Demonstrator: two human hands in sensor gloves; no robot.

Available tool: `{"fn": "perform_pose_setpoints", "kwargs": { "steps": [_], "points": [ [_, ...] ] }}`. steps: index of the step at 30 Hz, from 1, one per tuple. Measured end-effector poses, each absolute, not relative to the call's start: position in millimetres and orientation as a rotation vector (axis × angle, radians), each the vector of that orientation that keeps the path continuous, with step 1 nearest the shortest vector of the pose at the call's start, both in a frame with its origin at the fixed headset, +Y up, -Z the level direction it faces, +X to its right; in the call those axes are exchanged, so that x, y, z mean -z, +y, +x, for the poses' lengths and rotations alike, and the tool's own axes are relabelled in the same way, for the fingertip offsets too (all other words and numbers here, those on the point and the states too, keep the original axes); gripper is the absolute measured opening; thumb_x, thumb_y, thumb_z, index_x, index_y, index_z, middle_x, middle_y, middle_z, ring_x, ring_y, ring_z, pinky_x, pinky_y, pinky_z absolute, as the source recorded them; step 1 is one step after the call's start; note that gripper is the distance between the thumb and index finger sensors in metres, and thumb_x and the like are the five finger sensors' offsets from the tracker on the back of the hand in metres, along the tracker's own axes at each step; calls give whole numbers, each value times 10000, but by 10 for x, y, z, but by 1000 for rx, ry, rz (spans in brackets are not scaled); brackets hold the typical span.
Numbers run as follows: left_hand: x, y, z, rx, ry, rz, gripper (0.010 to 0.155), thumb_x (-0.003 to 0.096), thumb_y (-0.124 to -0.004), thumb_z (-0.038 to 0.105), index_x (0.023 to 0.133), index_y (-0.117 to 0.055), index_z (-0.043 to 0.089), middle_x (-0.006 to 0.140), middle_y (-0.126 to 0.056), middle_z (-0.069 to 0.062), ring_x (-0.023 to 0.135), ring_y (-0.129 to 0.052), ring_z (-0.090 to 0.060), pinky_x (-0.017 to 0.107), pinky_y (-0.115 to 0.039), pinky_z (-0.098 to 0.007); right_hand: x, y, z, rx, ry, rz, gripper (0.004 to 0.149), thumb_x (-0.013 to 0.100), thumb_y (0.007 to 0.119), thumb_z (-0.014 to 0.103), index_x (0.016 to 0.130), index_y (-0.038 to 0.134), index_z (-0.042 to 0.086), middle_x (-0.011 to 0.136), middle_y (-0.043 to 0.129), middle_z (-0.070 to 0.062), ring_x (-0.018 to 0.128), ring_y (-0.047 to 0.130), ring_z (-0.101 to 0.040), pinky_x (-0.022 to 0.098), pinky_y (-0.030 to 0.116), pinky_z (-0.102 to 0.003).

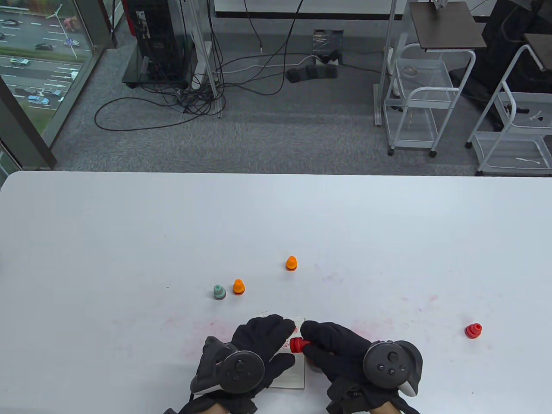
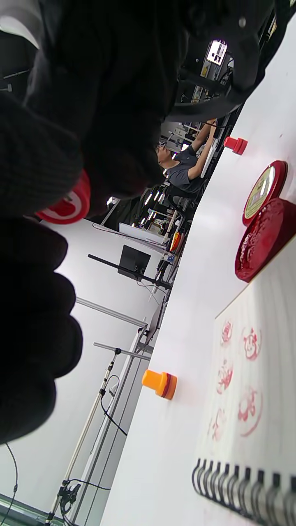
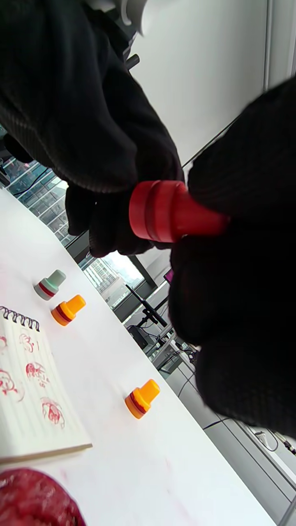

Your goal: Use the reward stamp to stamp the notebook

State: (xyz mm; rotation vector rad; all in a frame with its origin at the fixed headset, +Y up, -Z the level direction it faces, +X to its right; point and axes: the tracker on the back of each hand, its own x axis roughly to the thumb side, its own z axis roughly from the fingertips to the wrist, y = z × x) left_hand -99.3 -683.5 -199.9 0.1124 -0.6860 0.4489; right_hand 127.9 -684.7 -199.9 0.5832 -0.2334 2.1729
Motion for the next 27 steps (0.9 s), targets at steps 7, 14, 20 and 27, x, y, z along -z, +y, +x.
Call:
{"fn": "perform_pose_setpoints", "kwargs": {
  "steps": [7,14,20,27],
  "points": [
    [1972,-6837,-947,-430,-700,118,709,461,-777,503,1065,-668,149,1061,-705,-157,872,-805,-385,627,-739,-503,1983,-6859,1258,-2170,-223,602,459,435,875,352,857,811,184,738,964,-87,519,1008,-238,414,901,-414],
    [1968,-6832,-939,-422,-704,113,668,461,-785,494,1029,-709,152,1040,-737,-146,855,-827,-381,616,-752,-497,1974,-6867,1229,-2166,-207,622,462,434,877,352,859,810,184,739,963,-88,518,1009,-238,414,901,-415],
    [1970,-6827,-946,-430,-704,122,654,454,-802,490,1015,-728,162,1030,-751,-140,850,-835,-374,615,-754,-500,1970,-6866,1228,-2169,-209,623,462,434,878,350,860,807,184,743,959,-87,529,1002,-239,417,898,-417],
    [2047,-6858,-1086,-435,-657,106,651,456,-807,474,1023,-719,168,1038,-743,-138,856,-831,-372,615,-754,-499,1975,-6840,1317,-2157,-229,578,462,433,878,340,860,804,182,748,954,-89,531,997,-248,425,890,-424]
  ]
}}
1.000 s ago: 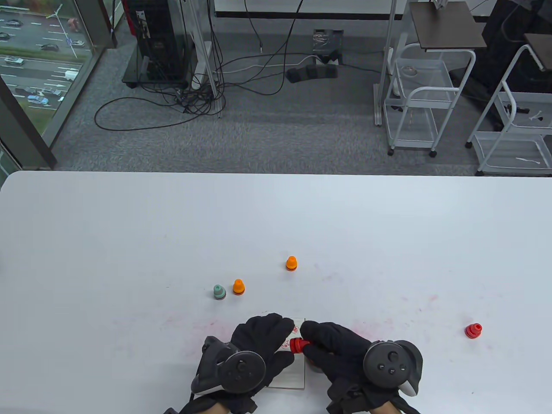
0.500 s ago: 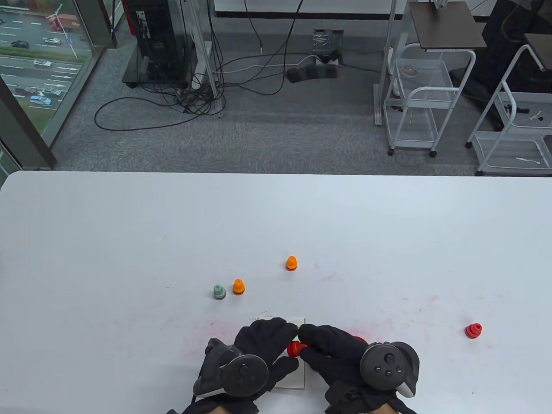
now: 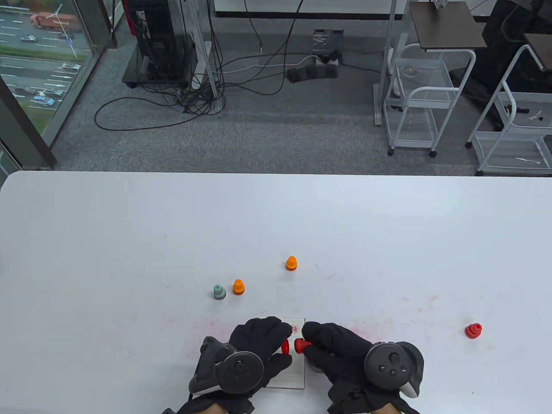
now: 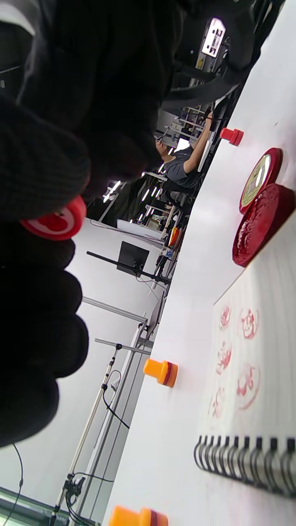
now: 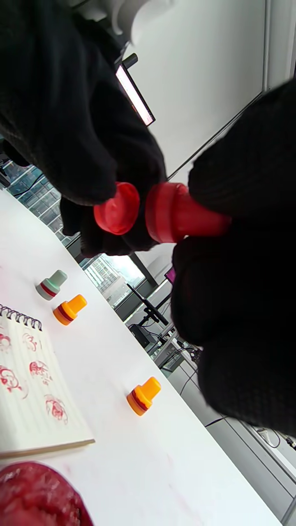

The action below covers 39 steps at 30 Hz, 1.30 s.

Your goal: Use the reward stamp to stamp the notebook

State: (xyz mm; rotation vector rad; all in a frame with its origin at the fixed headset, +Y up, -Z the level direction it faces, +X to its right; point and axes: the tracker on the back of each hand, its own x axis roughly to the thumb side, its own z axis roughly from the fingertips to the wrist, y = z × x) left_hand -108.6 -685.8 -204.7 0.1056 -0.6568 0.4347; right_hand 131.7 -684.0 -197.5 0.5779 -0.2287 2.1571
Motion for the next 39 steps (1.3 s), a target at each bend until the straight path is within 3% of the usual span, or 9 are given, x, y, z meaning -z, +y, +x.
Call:
{"fn": "perform_pose_setpoints", "kwargs": {
  "steps": [6,15,21,27,39],
  "points": [
    [2183,-6962,-1357,-418,-550,52,659,457,-805,470,1046,-715,190,1048,-736,-141,866,-828,-372,620,-752,-499,1968,-6827,1364,-2157,-235,569,460,436,877,339,861,804,180,751,951,-92,530,998,-250,426,888,-426],
    [2412,-7408,-1640,-189,-412,-211,665,460,-785,491,1076,-754,244,1113,-652,-201,934,-714,-455,659,-672,-547,1982,-6845,1397,-2190,-204,564,460,441,874,333,866,803,175,754,950,-96,540,992,-259,429,883,-435],
    [2448,-7456,-1677,-141,-394,-231,656,471,-756,491,1089,-744,272,1169,-562,-211,983,-592,-494,686,-595,-564,1997,-6854,1433,-2204,-194,553,459,440,876,328,865,806,170,753,950,-106,539,991,-266,429,881,-440],
    [2439,-7442,-1684,-21,-371,-252,659,482,-735,483,1112,-682,299,1193,-518,-201,988,-565,-503,689,-582,-567,2003,-6851,1444,-2212,-186,546,458,441,876,327,865,807,169,754,950,-104,540,990,-268,431,880,-442],
    [2444,-7413,-1728,-32,-364,-240,691,473,-737,509,1127,-669,295,1189,-512,-213,987,-571,-493,690,-589,-555,2010,-6857,1456,-2223,-173,534,459,441,876,324,866,807,168,755,950,-108,537,991,-270,430,879,-444]
  ]
}}
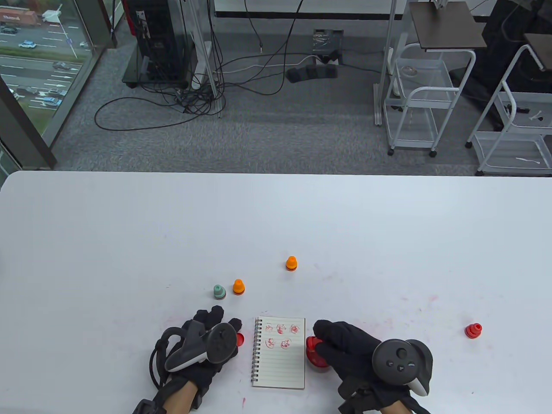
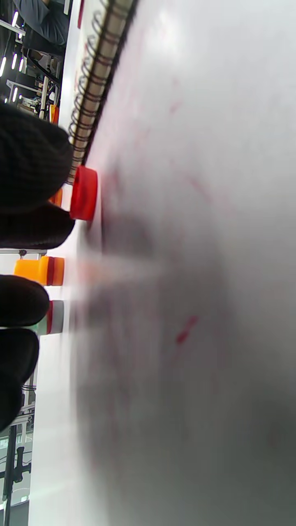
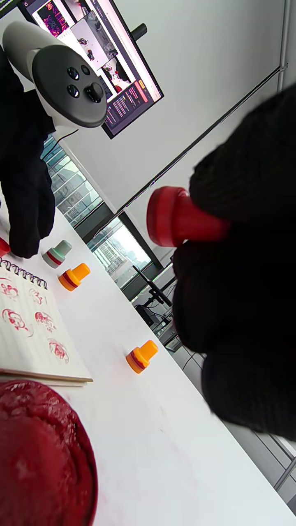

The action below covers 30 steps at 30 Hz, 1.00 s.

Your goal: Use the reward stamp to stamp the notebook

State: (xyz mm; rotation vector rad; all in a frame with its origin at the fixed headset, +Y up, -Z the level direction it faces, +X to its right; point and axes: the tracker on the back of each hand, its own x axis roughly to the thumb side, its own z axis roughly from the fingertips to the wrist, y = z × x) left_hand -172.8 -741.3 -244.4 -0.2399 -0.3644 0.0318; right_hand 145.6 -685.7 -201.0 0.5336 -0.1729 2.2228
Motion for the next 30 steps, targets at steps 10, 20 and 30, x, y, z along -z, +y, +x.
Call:
{"fn": "perform_pose_setpoints", "kwargs": {
  "steps": [10,20,30],
  "points": [
    [2355,-7101,-1865,-123,-380,-17,750,463,-719,567,1139,-639,252,1183,-556,-191,1014,-611,-514,702,-613,-608,2019,-6862,1459,-2300,-188,534,455,443,874,316,870,808,171,763,946,-111,540,991,-278,436,875,-449],
    [2227,-6863,-1787,-131,-423,75,762,475,-677,592,1155,-602,255,1194,-531,-192,1044,-575,-508,718,-577,-652,2130,-6741,1315,-2651,-227,676,437,446,877,282,871,821,197,809,933,-112,591,977,-306,468,861,-467],
    [2132,-6741,-1751,-115,-441,142,760,479,-669,591,1157,-595,255,1195,-521,-197,1050,-557,-508,723,-562,-655,2235,-6929,1098,-2915,-80,769,424,447,874,279,867,832,243,849,945,-50,671,952,-315,519,844,-484]
  ]
}}
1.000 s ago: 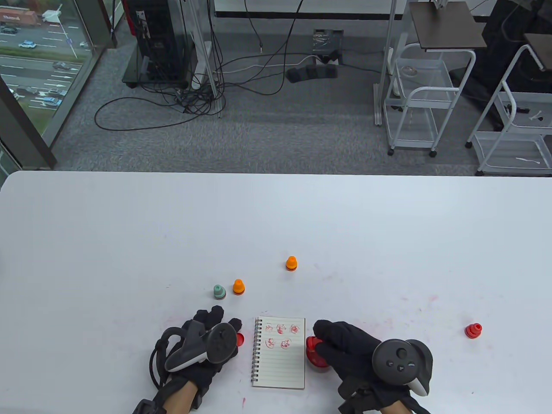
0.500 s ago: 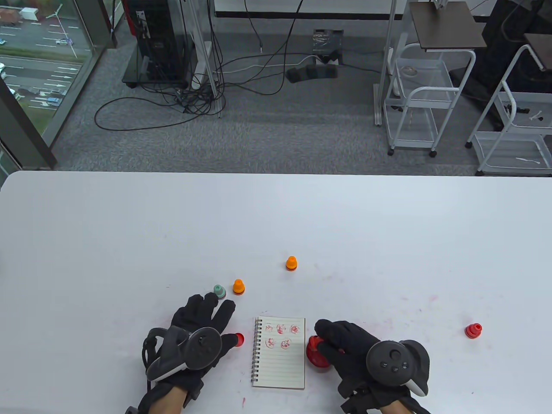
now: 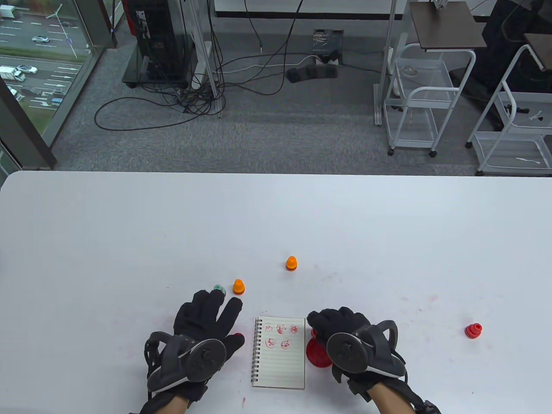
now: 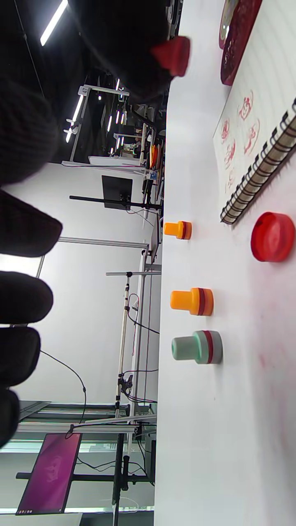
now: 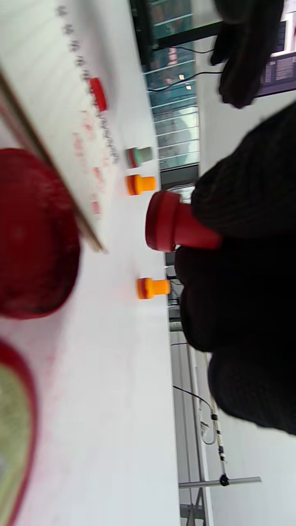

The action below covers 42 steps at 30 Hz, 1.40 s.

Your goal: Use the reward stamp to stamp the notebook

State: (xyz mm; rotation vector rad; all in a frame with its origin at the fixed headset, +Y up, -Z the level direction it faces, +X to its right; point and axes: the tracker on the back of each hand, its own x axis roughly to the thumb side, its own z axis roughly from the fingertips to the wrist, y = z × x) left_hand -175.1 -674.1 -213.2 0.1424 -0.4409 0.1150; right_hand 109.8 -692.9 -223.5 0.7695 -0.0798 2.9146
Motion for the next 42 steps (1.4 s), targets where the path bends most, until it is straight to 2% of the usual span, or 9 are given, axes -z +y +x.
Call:
{"fn": "perform_pose_setpoints", "kwargs": {
  "steps": [9,16,22,30,36,42],
  "points": [
    [2132,-6734,-1738,-111,-448,136,755,481,-665,590,1153,-607,250,1189,-534,-196,1044,-568,-505,721,-563,-656,2208,-7025,1166,-2976,49,751,422,433,883,285,851,845,239,812,960,-53,634,952,-293,509,848,-459],
    [2139,-6740,-1738,-103,-443,119,745,482,-664,587,1143,-627,245,1184,-545,-193,1040,-578,-502,721,-569,-653,2176,-7152,1024,-3015,174,875,413,432,883,283,841,856,234,790,991,-32,637,948,-279,513,850,-450],
    [2138,-6737,-1748,-107,-435,121,742,483,-665,584,1140,-633,240,1183,-546,-194,1040,-579,-501,720,-569,-654,2155,-7143,921,-3081,224,876,406,441,861,272,844,833,237,797,972,-28,660,925,-277,531,831,-456],
    [2139,-6735,-1749,-104,-433,115,737,485,-665,579,1135,-646,233,1184,-544,-195,1038,-579,-503,718,-571,-653,2154,-7147,892,-3101,204,870,405,412,858,262,815,853,231,764,990,-20,633,942,-263,514,845,-442],
    [2147,-6727,-1779,-111,-423,117,735,484,-666,578,1133,-649,234,1186,-541,-195,1038,-581,-502,718,-573,-652,2193,-7118,853,-3138,147,869,387,367,866,263,751,915,256,698,1050,11,583,988,-236,471,882,-410],
    [2159,-6730,-1819,-137,-424,124,721,484,-668,572,1120,-670,232,1176,-569,-187,1034,-601,-491,716,-586,-645,2179,-7095,898,-3181,116,878,408,430,822,282,832,873,234,767,1006,-17,587,1001,-265,467,878,-430]
  ]
}}
